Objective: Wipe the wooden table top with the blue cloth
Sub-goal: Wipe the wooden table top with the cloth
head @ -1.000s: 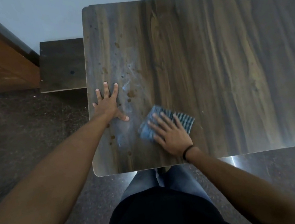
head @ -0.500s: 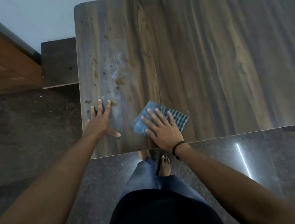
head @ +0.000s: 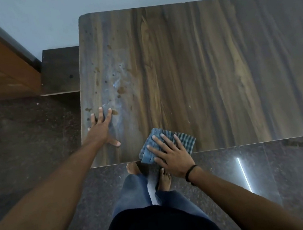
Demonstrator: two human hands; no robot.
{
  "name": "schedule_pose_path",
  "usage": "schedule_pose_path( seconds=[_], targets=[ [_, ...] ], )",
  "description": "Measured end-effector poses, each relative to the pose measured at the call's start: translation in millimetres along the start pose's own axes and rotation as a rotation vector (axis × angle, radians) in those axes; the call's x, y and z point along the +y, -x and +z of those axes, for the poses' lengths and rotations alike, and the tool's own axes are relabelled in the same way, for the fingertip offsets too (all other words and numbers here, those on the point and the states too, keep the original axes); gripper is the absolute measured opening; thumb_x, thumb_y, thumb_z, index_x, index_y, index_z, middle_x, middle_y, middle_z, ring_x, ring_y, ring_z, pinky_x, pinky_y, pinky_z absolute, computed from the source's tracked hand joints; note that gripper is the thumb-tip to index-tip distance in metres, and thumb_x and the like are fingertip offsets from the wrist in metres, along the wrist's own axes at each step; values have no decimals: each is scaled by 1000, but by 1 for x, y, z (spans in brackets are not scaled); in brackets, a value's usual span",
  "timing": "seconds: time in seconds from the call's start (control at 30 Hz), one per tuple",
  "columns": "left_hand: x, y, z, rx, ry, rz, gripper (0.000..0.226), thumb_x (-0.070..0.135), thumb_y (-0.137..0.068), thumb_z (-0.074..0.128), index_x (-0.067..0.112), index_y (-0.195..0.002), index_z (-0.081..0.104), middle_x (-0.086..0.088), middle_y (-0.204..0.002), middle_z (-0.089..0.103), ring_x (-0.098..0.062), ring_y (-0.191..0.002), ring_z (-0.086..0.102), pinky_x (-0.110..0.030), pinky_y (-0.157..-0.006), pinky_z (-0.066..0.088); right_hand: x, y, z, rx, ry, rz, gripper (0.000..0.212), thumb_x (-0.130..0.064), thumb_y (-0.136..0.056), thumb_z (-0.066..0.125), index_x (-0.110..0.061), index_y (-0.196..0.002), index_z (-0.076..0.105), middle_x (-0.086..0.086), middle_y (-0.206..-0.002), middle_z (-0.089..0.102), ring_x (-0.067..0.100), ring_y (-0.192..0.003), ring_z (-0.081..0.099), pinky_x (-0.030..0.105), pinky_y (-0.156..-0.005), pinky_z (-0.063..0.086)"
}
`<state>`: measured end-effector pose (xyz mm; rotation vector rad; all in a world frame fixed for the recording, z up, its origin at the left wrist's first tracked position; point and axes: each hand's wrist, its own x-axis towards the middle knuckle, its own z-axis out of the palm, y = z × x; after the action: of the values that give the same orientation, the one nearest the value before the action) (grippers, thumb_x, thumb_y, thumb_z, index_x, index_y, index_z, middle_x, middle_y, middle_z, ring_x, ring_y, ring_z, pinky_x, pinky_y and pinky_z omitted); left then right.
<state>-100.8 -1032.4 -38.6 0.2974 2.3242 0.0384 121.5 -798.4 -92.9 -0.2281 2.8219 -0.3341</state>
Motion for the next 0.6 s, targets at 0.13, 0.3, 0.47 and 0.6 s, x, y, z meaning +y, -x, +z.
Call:
schedule_pose_path(
  seconds=[0.13,0.3,0.47,0.6],
  targets=[
    [1,0,0,-34,1,15,153,44,-60,95,32,-157,-23,0,-159,-41,-40,-149,-28,-68,-118,10,18,-50,-21,-48,-3,-55,51,-54,-105,16,-52,-155,8,-15,-166,-1,16,-154,-5,55,-121,-3],
    [-4,-7,-3,-81,-27,54,151,48,-64,91,27,-156,-27,-5,-156,-44,-42,-146,-31,-66,-120,9,24,-139,-61,-78,-95,185,52,-58,-104,10,-54,-154,-4,-20,-164,-16,12,-152,-18,54,-121,-11],
    [-25,-18,-15,5,-36,97,151,56,-64,89,29,-155,-29,-5,-157,-44,-39,-146,-33,-64,-120,3,-6,-113,-48,-103,-67,174,54,-55,-105,9,-49,-155,-9,-17,-164,-19,17,-151,-21,56,-121,-7],
    [-41,-48,-49,64,-9,110,151,53,-64,90,25,-156,-27,-1,-156,-45,-39,-147,-33,-61,-122,4,-33,-48,-18,-133,-12,24,53,-53,-107,12,-44,-158,3,-10,-168,-3,22,-155,-5,59,-118,8]
  ],
)
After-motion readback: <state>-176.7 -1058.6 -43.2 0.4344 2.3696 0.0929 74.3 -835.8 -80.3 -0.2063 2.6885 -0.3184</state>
